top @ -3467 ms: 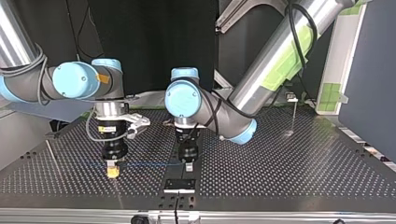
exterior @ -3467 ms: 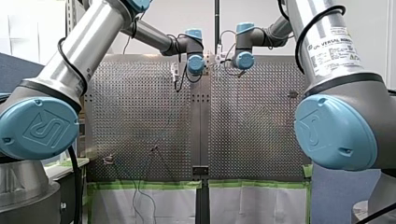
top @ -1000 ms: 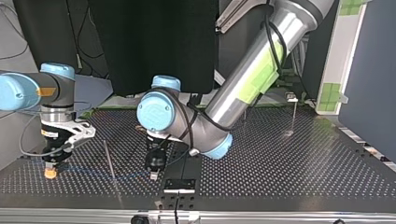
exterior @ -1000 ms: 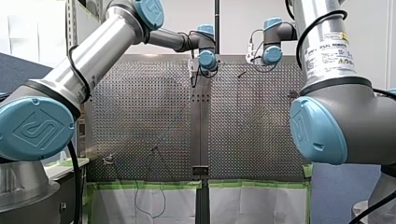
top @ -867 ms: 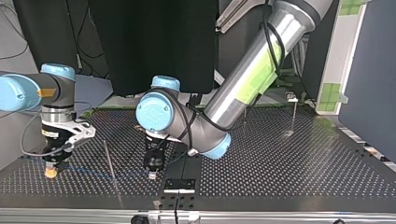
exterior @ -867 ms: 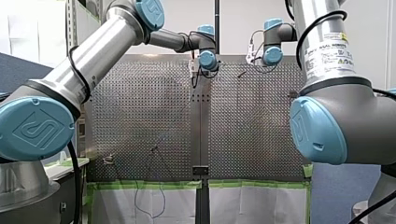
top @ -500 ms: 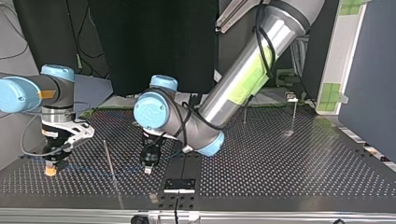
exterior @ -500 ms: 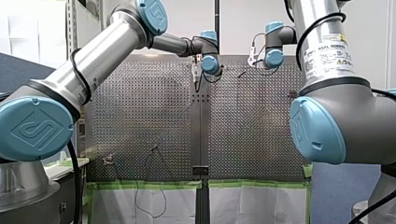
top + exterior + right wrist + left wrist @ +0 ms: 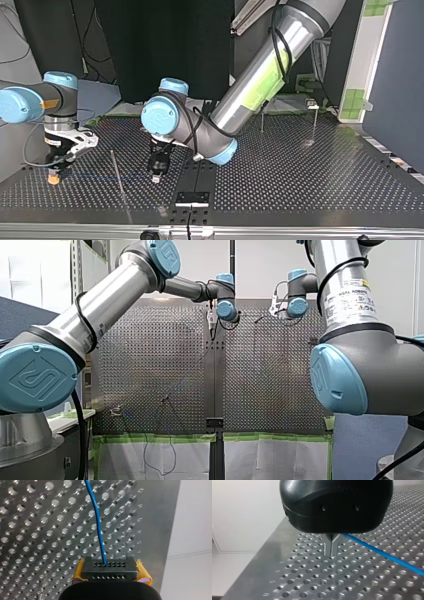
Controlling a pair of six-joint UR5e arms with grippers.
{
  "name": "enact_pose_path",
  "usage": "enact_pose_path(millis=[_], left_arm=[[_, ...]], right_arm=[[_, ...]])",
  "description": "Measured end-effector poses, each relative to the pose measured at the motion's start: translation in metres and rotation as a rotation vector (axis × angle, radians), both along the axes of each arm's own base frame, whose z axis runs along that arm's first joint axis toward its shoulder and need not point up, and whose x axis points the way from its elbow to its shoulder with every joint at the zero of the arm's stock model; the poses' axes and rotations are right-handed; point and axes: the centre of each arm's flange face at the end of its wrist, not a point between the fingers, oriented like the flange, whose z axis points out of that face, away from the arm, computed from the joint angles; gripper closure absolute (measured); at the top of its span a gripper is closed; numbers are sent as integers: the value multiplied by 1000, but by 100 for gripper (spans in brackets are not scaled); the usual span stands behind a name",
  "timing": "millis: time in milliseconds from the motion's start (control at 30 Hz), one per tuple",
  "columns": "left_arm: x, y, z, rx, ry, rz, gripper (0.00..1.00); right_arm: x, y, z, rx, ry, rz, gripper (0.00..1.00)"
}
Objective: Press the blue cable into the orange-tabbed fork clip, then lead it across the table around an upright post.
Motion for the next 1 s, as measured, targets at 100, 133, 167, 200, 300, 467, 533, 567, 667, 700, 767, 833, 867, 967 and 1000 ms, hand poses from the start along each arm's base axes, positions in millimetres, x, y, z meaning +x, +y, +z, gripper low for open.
enact_pose_path(millis=[100, 133, 167, 200, 300, 467, 533, 567, 667, 700, 767, 833, 867, 967, 1000], left_arm=[[-1, -1, -7, 6, 7, -1, 100], [-1, -1, -10, 8, 9, -2, 100], [-1, -1, -13, 8, 10, -2, 100], [-1, -1, -15, 9, 10, -2, 100], [-1, -1, -19, 8, 9, -2, 100], [0, -2, -19, 4, 6, -1, 100], [0, -1, -19, 3, 6, 0, 100], [0, -1, -19, 3, 5, 0, 100], [0, -1, -19, 2, 5, 2, 100], [0, -1, -19, 2, 5, 3, 100], [0, -1, -20, 2, 6, 5, 100], [1, 0, -21, 2, 7, 6, 90], [1, 0, -22, 2, 7, 7, 80], [1, 0, -22, 2, 7, 7, 71], [1, 0, -22, 2, 7, 7, 71]], right_arm=[[-3, -4, -6, 8, 3, 3, 100], [-4, -5, -8, 11, 4, 6, 100], [-4, -6, -9, 12, 6, 9, 100], [-4, -7, -11, 14, 7, 16, 100], [-4, -8, -13, 17, 11, 37, 100], [-2, -9, -17, 22, 15, 76, 100], [-2, -10, -20, 27, 17, 90, 100], [-1, -11, -22, 30, 18, 95, 100], [-1, -13, -30, 42, 20, 103, 100], [-1, -13, -33, 46, 20, 104, 100], [-1, -14, -36, 52, 21, 105, 100], [-2, -16, -41, 59, 22, 107, 100], [-3, -17, -43, 62, 22, 107, 100], [-4, -21, -54, 77, 24, 108, 100], [-4, -22, -57, 82, 25, 108, 100]])
